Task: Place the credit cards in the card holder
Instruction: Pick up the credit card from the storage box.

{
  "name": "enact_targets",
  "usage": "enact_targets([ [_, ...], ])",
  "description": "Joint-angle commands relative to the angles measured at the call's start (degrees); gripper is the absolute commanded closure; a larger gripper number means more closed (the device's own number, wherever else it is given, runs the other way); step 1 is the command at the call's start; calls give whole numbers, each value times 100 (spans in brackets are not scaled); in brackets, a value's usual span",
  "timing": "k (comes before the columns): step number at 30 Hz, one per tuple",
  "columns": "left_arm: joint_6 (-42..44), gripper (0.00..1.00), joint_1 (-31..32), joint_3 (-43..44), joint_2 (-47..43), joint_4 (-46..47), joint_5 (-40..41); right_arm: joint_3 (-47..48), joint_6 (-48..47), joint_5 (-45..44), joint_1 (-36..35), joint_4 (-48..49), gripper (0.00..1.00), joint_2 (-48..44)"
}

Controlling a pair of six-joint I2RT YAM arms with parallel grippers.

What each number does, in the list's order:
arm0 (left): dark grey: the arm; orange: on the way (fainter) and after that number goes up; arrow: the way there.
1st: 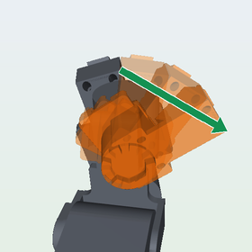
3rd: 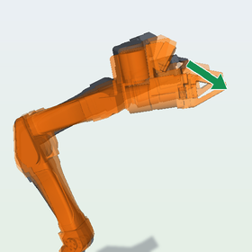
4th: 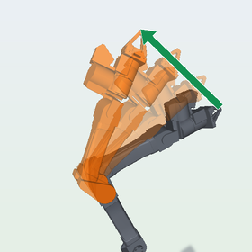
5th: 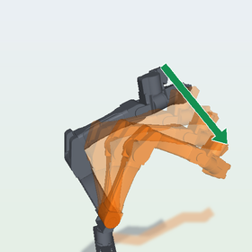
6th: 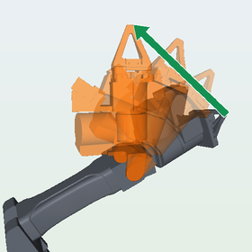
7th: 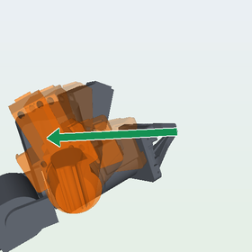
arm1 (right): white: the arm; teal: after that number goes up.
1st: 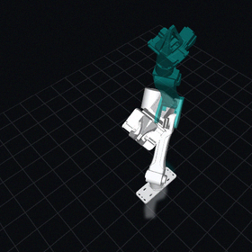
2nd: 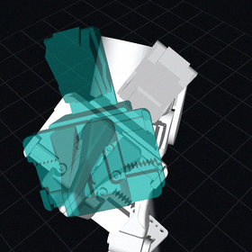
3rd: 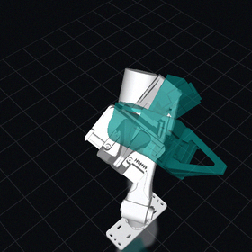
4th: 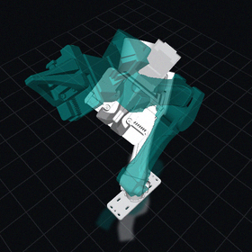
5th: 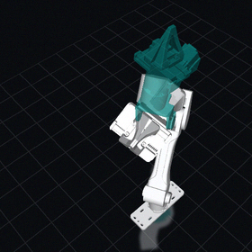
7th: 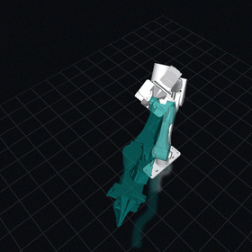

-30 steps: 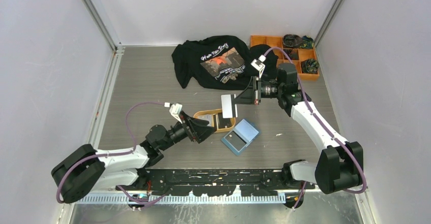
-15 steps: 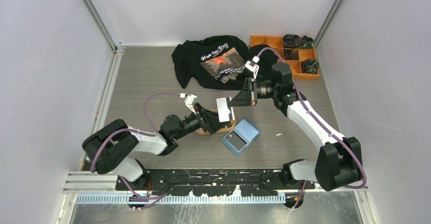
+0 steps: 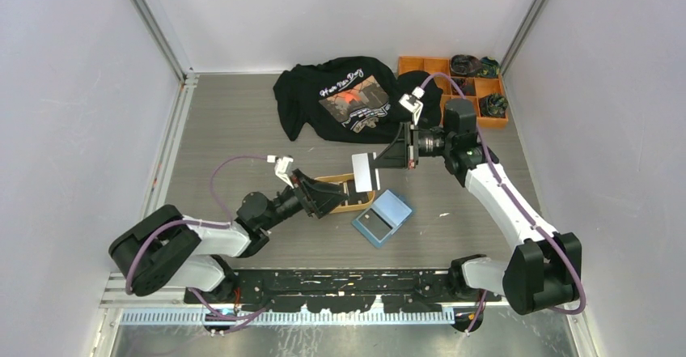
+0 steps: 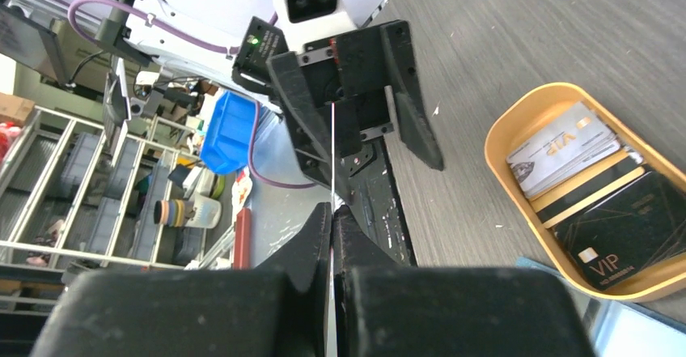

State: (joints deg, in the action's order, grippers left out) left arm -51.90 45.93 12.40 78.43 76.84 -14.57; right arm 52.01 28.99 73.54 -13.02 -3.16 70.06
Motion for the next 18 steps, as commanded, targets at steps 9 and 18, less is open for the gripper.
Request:
enact_targets([
  [9,-533,33,9,611,-180,516,-235,218,-439,-170,-127,-234,99,52],
  [18,-623,54,113,1145,323,516,-334,180,-459,-200,-318,-198,99,186],
])
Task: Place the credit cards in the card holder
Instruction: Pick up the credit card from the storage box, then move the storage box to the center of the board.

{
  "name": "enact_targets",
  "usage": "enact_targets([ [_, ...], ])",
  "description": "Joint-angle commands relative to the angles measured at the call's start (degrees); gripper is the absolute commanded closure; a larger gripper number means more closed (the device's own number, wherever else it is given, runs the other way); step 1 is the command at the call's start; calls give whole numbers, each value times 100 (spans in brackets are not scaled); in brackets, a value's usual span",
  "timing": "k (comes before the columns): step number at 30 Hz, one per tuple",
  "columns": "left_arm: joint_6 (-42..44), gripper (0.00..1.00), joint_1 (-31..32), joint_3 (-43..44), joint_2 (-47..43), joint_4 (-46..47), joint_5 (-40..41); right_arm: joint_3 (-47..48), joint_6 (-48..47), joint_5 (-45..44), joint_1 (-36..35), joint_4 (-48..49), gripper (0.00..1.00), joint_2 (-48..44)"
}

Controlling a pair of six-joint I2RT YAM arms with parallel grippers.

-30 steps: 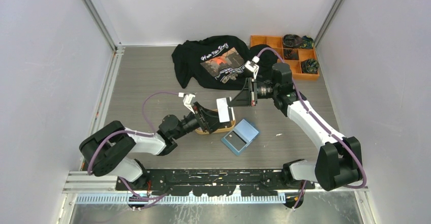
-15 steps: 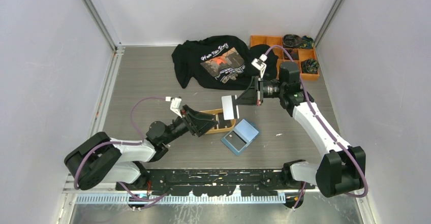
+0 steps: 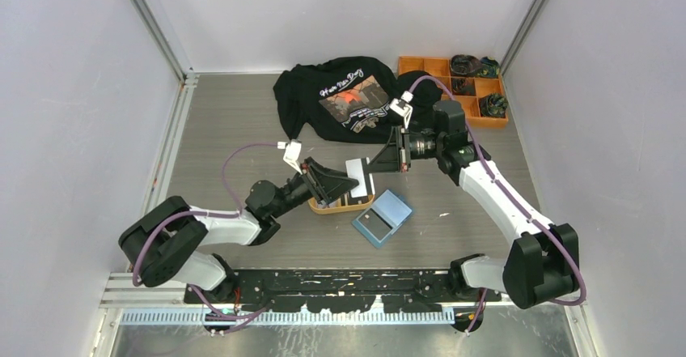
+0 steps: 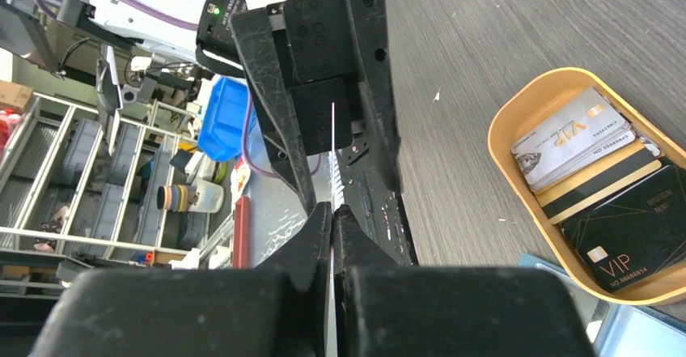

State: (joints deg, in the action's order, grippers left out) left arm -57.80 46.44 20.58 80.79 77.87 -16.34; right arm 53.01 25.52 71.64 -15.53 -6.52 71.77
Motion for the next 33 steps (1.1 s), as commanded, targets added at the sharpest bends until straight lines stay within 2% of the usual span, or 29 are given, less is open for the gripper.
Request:
enact_targets([
  [1,-41,62,66,352,122,414,-179,78,-117,-21,-79,138,99,25],
  [2,-46,83,63,366,147,409,-203,78,-118,-26,-81,137,99,30],
  [3,-40,97,61,371,156,413,-228,78,-125,-34,-89,135,99,27],
  [4,-28,100,64,364,161,414,-257,78,-139,-50,-88,133,98,18],
  [5,0,100,60,337,141,414,-265,90,-173,-76,-86,116,91,7],
  [7,113,100,59,176,24,414,-148,228,-612,-143,-77,-329,65,-49],
  [9,186,100,-93,-99,-159,407,-71,668,-2013,-462,-69,-1739,48,-123],
  [10,171,100,-235,-288,-266,401,-78,1056,-3320,-756,-65,-2908,43,-160],
  [11,153,100,-375,-497,-386,392,-82,1247,-4128,-1060,-64,-3553,40,-186],
  [14,80,100,-839,-1086,-880,68,-224,1085,-5656,-1664,-69,-4100,36,-407],
  [17,232,100,-1106,-1327,-1844,-1310,-402,308,-7900,-1659,-163,-4491,37,-707],
  [19,607,100,-1117,-1197,-2708,-2971,-346,-28,-9355,-1700,-483,-4926,43,-690],
  [22,1262,100,-1105,-805,-4095,-5651,234,-140,-8903,-2543,-1476,-4363,64,-319],
  [24,1456,100,-1118,-716,-4953,-6633,647,-39,-8553,-3064,-1963,-4052,76,132],
  [28,1496,100,-1126,-762,-6275,-7720,1073,70,-7602,-4162,-2620,-3213,88,875],
  [33,1473,100,-1126,-832,-6773,-8146,1197,-49,-6502,-5076,-2998,-1854,89,1294],
])
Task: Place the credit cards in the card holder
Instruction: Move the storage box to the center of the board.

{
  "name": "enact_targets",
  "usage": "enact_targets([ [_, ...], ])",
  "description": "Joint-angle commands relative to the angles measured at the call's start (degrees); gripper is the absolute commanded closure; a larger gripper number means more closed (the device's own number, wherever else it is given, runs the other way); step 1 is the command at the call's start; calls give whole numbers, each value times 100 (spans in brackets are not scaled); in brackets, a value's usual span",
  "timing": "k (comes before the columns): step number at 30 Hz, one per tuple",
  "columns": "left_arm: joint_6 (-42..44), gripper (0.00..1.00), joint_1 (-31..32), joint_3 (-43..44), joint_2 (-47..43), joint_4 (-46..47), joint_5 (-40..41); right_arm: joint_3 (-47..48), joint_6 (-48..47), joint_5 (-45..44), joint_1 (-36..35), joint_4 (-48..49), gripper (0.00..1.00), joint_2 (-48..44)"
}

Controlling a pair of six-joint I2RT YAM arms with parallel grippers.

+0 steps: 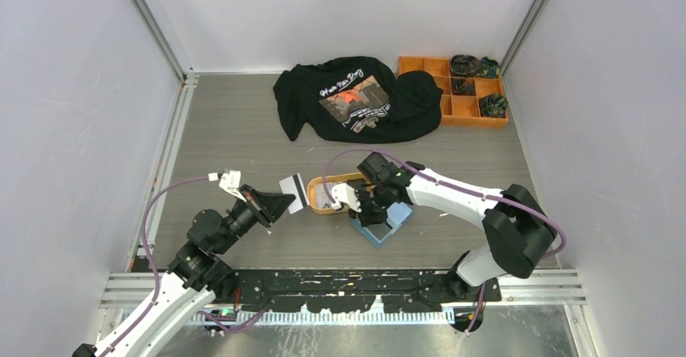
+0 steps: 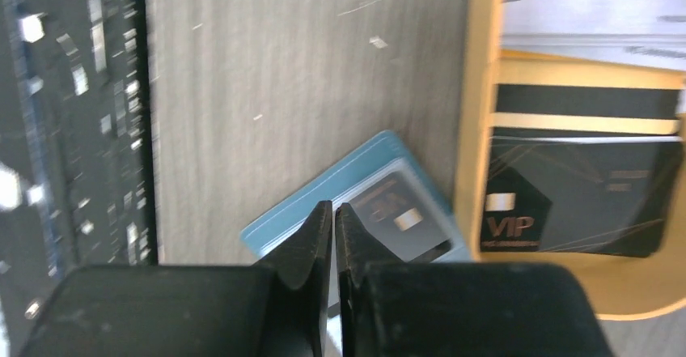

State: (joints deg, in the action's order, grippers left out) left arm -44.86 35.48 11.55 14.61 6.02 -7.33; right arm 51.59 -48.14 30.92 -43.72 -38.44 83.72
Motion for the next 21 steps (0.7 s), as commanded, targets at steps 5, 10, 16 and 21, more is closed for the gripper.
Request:
enact_targets([
  [5,197,100,-30,172,29,-976,164,78,1234,-1545,-279,1994,90,538],
  [10,173,100,-30,192,65,-1011,83,261,1872,-2470,-389,2693,90,938],
  [16,65,100,-26,125,-103,-1096,81,583,2650,-2914,-417,3370,91,1448],
  [21,-254,100,-26,-36,-200,-838,-140,1222,3443,-3298,-346,3121,91,1895],
])
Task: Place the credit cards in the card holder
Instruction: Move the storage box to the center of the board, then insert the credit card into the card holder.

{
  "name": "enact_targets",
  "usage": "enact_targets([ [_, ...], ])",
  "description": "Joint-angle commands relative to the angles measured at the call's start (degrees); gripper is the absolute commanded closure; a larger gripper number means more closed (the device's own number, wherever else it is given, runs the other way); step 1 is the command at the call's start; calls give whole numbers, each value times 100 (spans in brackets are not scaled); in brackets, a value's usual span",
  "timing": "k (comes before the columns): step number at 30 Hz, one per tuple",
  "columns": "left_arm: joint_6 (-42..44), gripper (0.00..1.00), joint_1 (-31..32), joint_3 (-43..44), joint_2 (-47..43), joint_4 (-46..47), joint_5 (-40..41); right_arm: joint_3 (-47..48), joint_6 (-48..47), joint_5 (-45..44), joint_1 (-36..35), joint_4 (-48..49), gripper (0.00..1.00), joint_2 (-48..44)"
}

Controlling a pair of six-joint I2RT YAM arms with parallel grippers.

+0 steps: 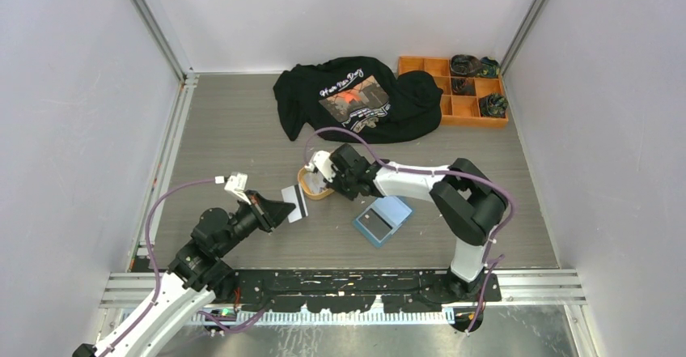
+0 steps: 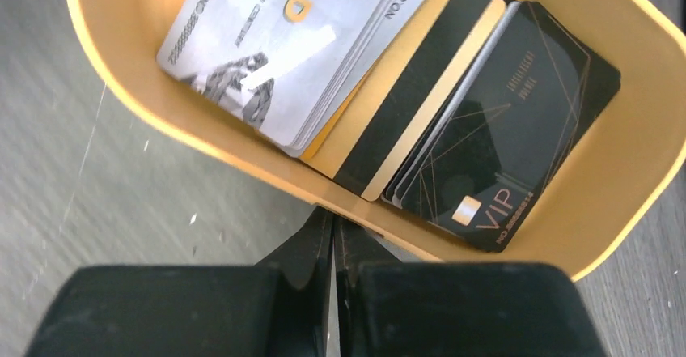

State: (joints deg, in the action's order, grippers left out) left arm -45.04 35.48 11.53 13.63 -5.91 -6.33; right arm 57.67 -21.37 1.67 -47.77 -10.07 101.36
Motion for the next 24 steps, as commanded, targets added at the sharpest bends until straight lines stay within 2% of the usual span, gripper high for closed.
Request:
enact_targets([
  [1,-370,100,-31,-128,-97,635,-332,643,835,-45,190,152,91,14],
  [3,-663,100,-29,-367,-22,1279,-569,636,834,825,477,-252,89,-330],
  [5,-885,100,-25,-552,166,1945,-738,812,624,1909,942,-1064,85,-717],
  [6,-929,100,-24,-630,325,2283,-857,902,414,2803,1219,-1588,80,-912],
  [8,-882,100,-17,-634,718,2871,-1100,953,62,3921,1773,-2306,65,-1343],
  [10,-721,100,11,-561,1182,3387,-1322,760,6,4812,2228,-2555,52,-1828],
  [13,-381,100,254,-435,2094,4245,-1340,313,222,5768,2490,-2571,28,-2493],
  [15,-155,100,474,-325,2657,4863,-1254,19,749,6208,2509,-2169,18,-2776],
  [17,138,100,641,-191,3228,5475,-1189,-146,1376,6433,2509,-1578,13,-2846],
  [24,139,100,723,159,4912,7739,-1321,-108,2048,6580,2494,-1239,13,-2388],
])
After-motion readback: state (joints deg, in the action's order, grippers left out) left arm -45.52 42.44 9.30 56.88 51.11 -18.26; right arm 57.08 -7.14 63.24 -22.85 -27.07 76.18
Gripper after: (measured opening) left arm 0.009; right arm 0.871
